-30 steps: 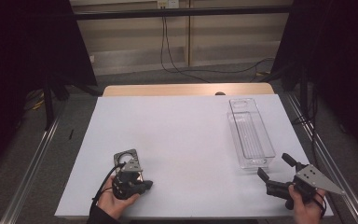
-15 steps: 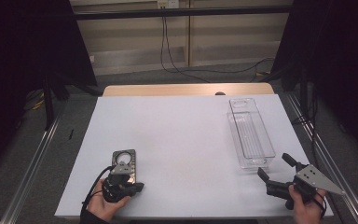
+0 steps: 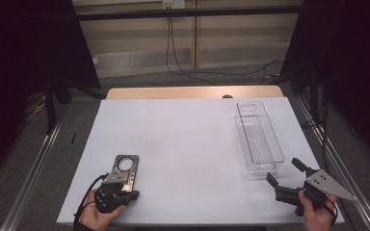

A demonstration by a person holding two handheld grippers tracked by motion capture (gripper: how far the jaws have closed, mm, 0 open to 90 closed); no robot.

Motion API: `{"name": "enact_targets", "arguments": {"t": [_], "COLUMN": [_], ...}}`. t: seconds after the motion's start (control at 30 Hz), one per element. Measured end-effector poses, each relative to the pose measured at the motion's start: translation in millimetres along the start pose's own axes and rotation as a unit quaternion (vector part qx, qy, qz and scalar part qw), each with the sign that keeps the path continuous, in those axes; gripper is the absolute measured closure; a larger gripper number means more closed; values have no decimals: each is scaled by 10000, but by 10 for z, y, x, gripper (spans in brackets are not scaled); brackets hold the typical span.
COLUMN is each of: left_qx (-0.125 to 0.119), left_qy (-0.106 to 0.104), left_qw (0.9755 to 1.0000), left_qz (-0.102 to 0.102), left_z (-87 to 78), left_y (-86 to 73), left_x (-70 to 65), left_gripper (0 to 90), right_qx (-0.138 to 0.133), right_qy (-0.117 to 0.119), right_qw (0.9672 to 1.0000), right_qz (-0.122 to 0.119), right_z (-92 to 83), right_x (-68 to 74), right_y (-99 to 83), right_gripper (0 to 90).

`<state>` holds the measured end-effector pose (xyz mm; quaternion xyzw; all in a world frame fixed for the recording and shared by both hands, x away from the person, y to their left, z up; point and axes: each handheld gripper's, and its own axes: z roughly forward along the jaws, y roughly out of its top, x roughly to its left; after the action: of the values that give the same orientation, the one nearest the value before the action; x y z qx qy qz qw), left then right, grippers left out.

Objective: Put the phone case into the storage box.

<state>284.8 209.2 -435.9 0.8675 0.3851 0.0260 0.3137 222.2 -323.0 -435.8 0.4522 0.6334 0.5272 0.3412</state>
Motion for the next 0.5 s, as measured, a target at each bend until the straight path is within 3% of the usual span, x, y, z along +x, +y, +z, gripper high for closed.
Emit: {"name": "enact_targets", "arguments": {"t": [0.27,0.3,0.5], "left_qx": [-15,-8,37], "left_qy": [38,2,35], "left_qw": [10000,9999,9999], "left_qz": [-81,-165,-114], "left_z": [-68,-77,-83], "left_y": [-69,-76,-67], "left_x": [52,75,82], "left_gripper": [900,900,900], "right_qx": [8,22,28], "right_qy": [2,9,10], "right_qw": [10000,10000,10000], "right_qz": [-8,-14,-12], "right_z": [2,4,10], "right_x": [-1,2,8], "right_y": [-2,-3,-2], "right_gripper": [1,1,1]}}
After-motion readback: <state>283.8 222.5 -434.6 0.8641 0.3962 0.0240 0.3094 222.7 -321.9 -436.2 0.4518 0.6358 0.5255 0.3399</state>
